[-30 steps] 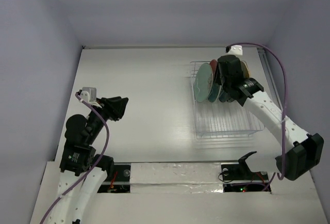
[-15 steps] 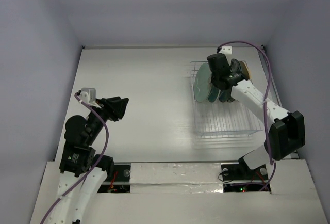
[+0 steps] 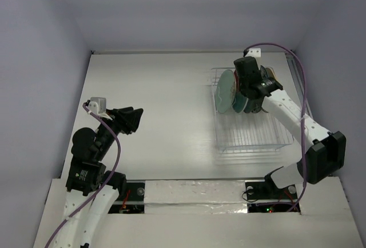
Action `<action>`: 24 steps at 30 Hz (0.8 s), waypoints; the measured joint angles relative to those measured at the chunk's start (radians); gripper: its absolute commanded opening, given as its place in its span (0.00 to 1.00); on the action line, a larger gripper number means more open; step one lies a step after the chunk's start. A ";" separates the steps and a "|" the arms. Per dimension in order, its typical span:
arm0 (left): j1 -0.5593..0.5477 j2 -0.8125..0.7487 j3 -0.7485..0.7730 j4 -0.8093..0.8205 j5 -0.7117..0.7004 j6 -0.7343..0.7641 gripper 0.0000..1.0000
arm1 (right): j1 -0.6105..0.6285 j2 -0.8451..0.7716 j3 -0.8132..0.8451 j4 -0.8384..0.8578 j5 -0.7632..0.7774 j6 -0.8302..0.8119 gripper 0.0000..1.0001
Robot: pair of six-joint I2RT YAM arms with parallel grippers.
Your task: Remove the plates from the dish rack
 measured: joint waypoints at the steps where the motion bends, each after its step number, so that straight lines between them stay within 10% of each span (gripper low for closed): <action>1: 0.000 0.000 0.000 0.000 0.000 0.000 0.46 | 0.000 -0.012 0.018 -0.020 0.000 -0.009 0.00; 15: 0.007 0.000 0.000 0.000 0.000 0.000 0.46 | 0.081 -0.227 0.329 -0.163 0.107 -0.064 0.00; 24: 0.018 -0.006 0.000 0.001 0.000 0.000 0.46 | 0.216 -0.175 0.274 0.050 -0.232 0.097 0.00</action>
